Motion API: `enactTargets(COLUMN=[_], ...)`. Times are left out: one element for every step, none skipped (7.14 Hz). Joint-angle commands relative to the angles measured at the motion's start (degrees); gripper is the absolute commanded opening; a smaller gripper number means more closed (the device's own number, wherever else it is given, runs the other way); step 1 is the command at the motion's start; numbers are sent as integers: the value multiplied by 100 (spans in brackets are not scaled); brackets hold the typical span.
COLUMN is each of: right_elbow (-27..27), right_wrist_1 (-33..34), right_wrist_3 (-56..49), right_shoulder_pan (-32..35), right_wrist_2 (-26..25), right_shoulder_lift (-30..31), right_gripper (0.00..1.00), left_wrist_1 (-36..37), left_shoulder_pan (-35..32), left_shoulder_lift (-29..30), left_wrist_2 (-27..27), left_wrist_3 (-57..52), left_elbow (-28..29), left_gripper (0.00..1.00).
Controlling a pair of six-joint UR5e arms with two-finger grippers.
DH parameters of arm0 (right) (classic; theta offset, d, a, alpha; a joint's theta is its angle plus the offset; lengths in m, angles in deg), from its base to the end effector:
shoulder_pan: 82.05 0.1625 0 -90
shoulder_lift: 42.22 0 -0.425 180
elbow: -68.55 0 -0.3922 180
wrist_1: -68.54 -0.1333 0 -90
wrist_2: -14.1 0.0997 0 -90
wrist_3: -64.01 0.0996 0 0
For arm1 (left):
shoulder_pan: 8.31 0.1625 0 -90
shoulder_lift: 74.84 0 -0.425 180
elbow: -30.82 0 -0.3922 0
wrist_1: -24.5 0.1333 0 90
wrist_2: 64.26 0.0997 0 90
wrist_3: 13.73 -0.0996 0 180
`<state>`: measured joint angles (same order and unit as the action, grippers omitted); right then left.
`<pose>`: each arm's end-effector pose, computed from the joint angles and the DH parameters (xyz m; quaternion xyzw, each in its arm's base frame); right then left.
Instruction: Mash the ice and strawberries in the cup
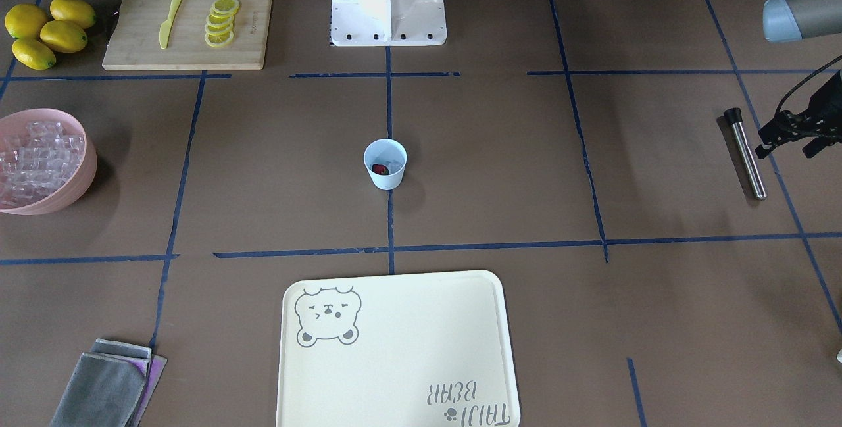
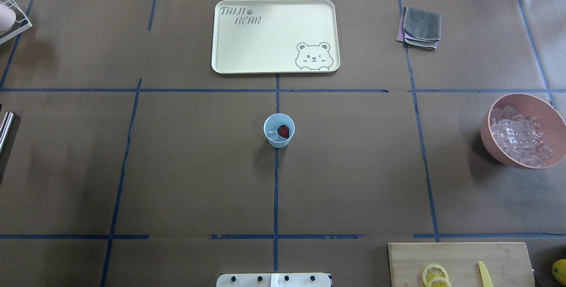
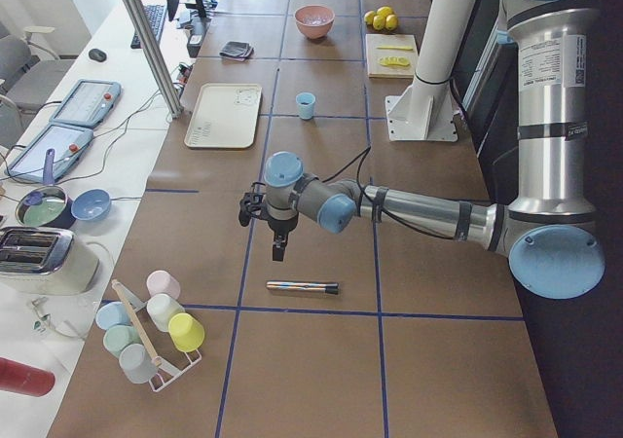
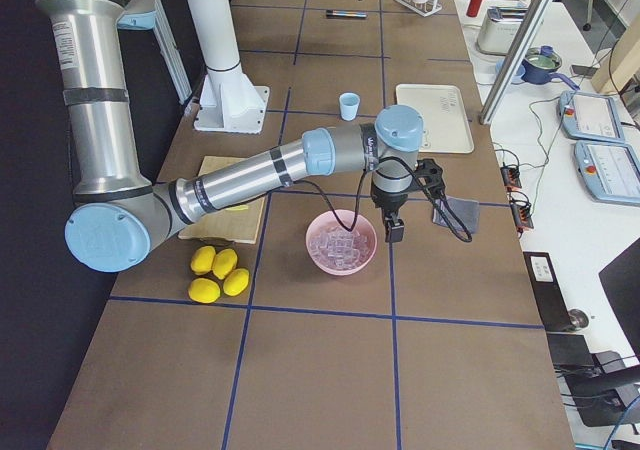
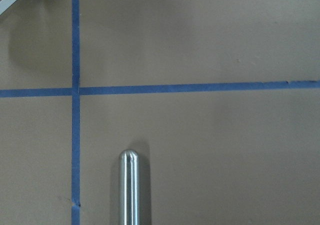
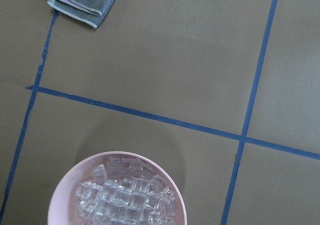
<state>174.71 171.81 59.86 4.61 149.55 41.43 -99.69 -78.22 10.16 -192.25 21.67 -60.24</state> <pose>0.0320 -0.5217 0.4877 0.0770 -0.3845 -0.0911 0.9154 0.0972 -0.4754 0.6304 0.0721 0.3929 -0.0374 0.9160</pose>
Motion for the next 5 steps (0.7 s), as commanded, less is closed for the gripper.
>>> enactTargets(right_elbow=[9,9,9,9,9], right_wrist_1=[0,0,-9,0,0], right_wrist_3=[2,2,2,2,2], right_shoulder_pan=[0,0,0,0,0], right_wrist_2=[-1,-1,-1,-1,-1], right_shoulder_lift=[-7,-7,-7,-16,-16], right_gripper=[100,100,100,100,100], left_wrist_1=[-779,-999,-1149,-1342,-1544], left_shoulder_pan=[30,213,415,635,767], left_shoulder_lift=[165,166,166,166,166], left_wrist_2=[333,536,564,843,889], left_wrist_3=[326,527,834,1019,1073], left_elbow=[780,887,923,1002,1185], left_gripper=[100,100,100,100,100])
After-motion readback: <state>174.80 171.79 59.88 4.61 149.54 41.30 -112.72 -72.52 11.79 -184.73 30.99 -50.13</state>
